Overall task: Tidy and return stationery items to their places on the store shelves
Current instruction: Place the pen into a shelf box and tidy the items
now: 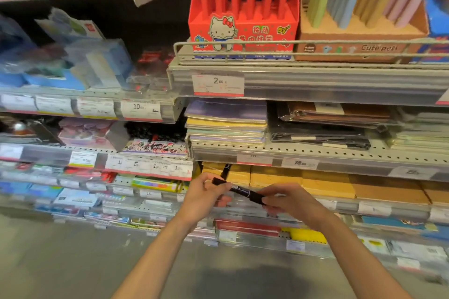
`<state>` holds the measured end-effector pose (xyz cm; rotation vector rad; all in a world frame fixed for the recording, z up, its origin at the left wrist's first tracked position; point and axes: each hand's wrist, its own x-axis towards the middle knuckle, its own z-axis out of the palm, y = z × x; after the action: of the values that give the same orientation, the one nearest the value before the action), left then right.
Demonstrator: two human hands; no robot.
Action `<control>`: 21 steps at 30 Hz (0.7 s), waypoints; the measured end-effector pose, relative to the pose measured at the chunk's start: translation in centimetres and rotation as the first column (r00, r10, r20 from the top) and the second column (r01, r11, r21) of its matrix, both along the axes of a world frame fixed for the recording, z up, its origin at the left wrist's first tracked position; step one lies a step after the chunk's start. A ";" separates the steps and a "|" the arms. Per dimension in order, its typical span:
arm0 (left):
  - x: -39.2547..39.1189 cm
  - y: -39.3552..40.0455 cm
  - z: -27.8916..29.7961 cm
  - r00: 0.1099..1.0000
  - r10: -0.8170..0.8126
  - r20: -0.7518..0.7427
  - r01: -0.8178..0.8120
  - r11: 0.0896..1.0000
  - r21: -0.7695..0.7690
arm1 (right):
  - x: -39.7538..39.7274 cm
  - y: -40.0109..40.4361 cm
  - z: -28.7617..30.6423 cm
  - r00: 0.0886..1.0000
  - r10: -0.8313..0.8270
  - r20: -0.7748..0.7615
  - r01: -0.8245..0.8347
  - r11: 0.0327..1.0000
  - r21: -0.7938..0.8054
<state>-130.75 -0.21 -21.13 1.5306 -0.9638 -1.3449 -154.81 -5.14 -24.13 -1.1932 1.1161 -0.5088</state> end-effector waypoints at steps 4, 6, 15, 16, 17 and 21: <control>4.6 1.3 1.4 0.998 -0.001 0.067 0.005 0.998 -0.061 | 3.9 0.1 2.1 0.999 0.034 0.024 -0.033 0.998 -0.045; 7.2 1.6 1.7 0.994 -0.007 0.109 0.017 0.996 -0.091 | 6.2 0.7 3.0 1.000 0.021 -0.001 -0.021 0.997 -0.080; 21.2 3.1 2.7 0.984 -0.088 0.154 0.110 0.984 -0.142 | 19.6 3.6 5.6 0.988 -0.153 0.017 0.153 0.973 -0.172; 22.6 3.2 2.9 0.980 -0.101 0.171 0.126 0.982 -0.141 | 21.0 3.7 5.7 0.984 -0.177 0.023 0.179 0.968 -0.176; 23.9 3.3 3.1 0.974 -0.115 0.195 0.143 0.980 -0.141 | 22.4 3.7 5.7 0.978 -0.206 0.028 0.207 0.962 -0.176; 28.3 3.4 3.5 0.947 -0.164 0.276 0.208 0.968 -0.142 | 27.1 3.4 6.0 0.960 -0.275 0.061 0.281 0.940 -0.193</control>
<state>-102.42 3.16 -17.58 1.5406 -1.3841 -1.1705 -127.67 -1.75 -18.12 -1.2001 1.2347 -0.8728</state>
